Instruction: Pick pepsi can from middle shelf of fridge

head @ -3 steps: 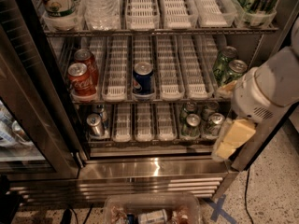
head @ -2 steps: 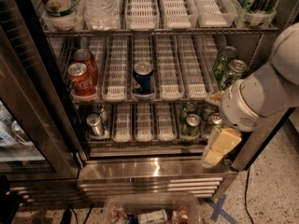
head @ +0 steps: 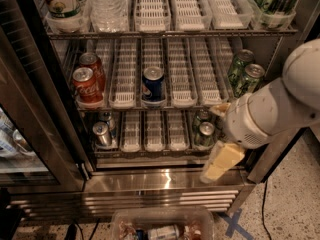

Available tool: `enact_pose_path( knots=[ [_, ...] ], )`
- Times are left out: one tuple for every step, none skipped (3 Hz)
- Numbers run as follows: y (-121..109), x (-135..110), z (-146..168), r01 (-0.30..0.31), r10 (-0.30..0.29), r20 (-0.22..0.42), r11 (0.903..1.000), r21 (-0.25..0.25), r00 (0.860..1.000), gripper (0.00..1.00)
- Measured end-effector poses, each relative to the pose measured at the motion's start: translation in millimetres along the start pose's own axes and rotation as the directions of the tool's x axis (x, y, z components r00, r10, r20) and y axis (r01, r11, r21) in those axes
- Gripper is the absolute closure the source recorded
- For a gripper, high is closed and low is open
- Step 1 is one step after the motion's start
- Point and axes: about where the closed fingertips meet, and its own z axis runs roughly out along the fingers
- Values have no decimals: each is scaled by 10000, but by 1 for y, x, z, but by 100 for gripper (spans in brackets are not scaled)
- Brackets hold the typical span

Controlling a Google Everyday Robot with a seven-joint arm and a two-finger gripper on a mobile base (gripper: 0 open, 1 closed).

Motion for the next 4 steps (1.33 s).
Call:
enact_pose_path(
  knots=[
    [11, -36, 30, 209, -258, 1339, 9991, 382, 9907, 0],
    [16, -66, 39, 388, -570, 2263, 9957, 838, 9724, 0],
    [16, -66, 39, 386, -568, 2265, 9957, 841, 9724, 0],
    [17, -67, 43, 163, -406, 2434, 9948, 1009, 9691, 0]
  ],
)
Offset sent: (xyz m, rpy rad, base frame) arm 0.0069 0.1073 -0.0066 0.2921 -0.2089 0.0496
